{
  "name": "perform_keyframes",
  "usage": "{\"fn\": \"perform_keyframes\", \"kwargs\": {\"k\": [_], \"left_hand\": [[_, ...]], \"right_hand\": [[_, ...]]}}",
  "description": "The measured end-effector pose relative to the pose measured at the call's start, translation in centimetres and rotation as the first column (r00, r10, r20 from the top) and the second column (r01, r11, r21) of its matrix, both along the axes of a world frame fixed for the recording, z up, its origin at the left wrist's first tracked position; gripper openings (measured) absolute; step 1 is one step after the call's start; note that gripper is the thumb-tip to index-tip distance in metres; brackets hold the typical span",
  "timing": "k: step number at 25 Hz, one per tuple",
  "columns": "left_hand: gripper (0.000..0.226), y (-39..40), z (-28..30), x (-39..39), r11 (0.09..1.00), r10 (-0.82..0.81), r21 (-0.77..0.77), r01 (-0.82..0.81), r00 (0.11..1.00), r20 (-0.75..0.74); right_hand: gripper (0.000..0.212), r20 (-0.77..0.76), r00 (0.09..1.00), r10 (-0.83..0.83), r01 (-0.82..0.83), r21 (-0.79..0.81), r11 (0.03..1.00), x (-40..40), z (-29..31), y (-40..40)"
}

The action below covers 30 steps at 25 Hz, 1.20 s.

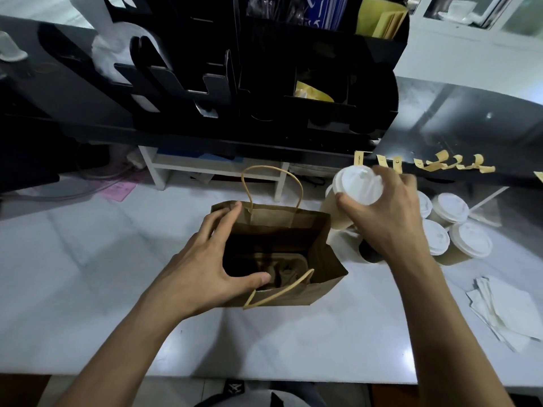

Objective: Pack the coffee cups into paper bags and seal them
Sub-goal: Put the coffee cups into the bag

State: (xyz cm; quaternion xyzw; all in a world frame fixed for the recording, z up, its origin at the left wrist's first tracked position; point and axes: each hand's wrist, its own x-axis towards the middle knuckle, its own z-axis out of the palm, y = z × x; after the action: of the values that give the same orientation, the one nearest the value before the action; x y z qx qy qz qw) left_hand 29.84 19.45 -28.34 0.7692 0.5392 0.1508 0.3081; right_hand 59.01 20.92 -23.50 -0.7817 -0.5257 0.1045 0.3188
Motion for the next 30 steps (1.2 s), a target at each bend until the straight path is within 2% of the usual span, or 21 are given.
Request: {"fn": "perform_keyframes", "kwargs": {"k": [6,10,13,16,21,30], "left_hand": [[0.121,0.1,-0.1,0.0,1.000,-0.008,0.003,0.008,1.000,-0.004],[0.122,-0.1,-0.2,-0.1,1.000,0.000,0.016,0.000,1.000,0.005],[0.123,0.0,-0.4,0.0,1.000,0.006,0.014,-0.006,1.000,0.017],[0.125,0.0,-0.6,0.0,1.000,0.006,0.012,-0.006,1.000,0.024],[0.126,-0.3,-0.6,0.0,0.999,-0.009,0.044,0.006,0.998,0.055],[0.128,-0.5,-0.7,0.0,1.000,0.014,0.023,-0.016,0.996,0.083]], "right_hand": [[0.078,-0.037,0.999,-0.029,0.038,0.262,0.964,-1.4,5.9,-2.4],[0.074,-0.099,0.993,0.061,-0.032,0.267,0.963,-2.2,8.3,-4.2],[0.071,-0.095,0.979,0.180,-0.157,0.205,0.966,-3.0,9.1,-5.2],[0.068,-0.082,0.938,0.337,-0.334,0.051,0.941,-4.0,8.5,-5.5],[0.078,-0.042,0.836,0.547,-0.540,-0.245,0.805,-5.0,5.6,-4.1],[0.087,-0.012,0.700,0.714,-0.670,-0.355,0.652,-6.7,0.8,-1.2]]}}
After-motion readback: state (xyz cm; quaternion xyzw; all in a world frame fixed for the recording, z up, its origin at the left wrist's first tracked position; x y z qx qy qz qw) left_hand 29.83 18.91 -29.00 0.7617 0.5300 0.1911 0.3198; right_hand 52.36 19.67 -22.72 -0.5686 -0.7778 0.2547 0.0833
